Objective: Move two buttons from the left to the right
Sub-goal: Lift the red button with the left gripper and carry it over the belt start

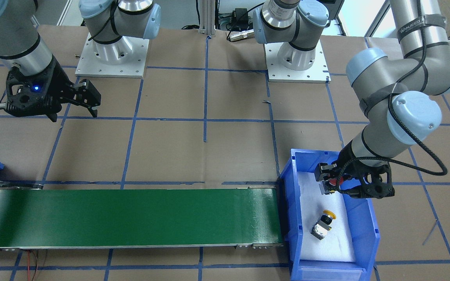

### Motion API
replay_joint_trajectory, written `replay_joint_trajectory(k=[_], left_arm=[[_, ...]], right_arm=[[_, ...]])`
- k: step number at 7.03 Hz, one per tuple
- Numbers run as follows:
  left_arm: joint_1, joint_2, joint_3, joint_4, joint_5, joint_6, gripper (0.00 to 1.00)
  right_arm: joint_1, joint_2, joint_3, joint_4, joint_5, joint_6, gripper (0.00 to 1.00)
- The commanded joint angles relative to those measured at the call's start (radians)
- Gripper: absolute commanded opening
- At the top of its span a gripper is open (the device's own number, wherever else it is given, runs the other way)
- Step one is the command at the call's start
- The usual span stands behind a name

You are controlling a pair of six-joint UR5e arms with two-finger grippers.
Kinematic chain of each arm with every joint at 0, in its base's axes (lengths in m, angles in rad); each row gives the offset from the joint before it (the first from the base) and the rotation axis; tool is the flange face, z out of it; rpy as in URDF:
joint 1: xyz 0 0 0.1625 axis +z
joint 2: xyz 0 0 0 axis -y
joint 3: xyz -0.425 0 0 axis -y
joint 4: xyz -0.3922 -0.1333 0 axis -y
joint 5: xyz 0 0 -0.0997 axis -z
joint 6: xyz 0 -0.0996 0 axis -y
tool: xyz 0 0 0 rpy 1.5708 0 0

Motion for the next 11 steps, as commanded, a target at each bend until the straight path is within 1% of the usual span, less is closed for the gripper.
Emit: replay_joint_trajectory(k=[1, 3, 4, 5, 6, 7, 8, 10, 11], left_arm=[[-0.059, 0.034, 0.099, -0.129, 0.001, -0.047, 0.27], [-0.103, 0.032, 0.124, -0.126, -0.016, -0.077, 0.27], [-0.16, 0.031, 0.126, -0.112, -0.023, -0.095, 0.27], [-0.191, -0.001, 0.122, -0.065, -0.03, -0.135, 0.27], [-0.209, -0.08, 0.136, 0.037, -0.06, -0.149, 0.27], [-0.237, -0.145, 0.171, 0.064, -0.063, -0.158, 0.27], [-0.266, -0.182, 0.213, 0.075, -0.063, -0.21, 0.27], [-0.281, -0.216, 0.224, 0.076, -0.056, -0.23, 0.27], [-0.283, -0.228, 0.224, 0.076, -0.036, -0.233, 0.27]], right_arm=[[-0.002, 0.0, -0.001, 0.0, 0.0, 0.0, 1.0], [-0.002, 0.0, -0.001, 0.0, 0.0, 0.0, 1.0], [-0.002, 0.0, -0.001, 0.0, 0.0, 0.0, 1.0], [-0.002, 0.002, -0.001, 0.0, 0.0, 0.0, 1.0], [-0.002, 0.002, -0.001, 0.0, 0.0, 0.0, 1.0], [-0.002, 0.002, -0.001, 0.0, 0.0, -0.002, 1.0], [-0.002, 0.002, -0.001, 0.0, 0.0, -0.002, 1.0], [0.0, 0.0, -0.001, 0.0, 0.0, 0.0, 1.0], [0.0, 0.0, -0.001, 0.0, 0.0, 0.0, 1.0]])
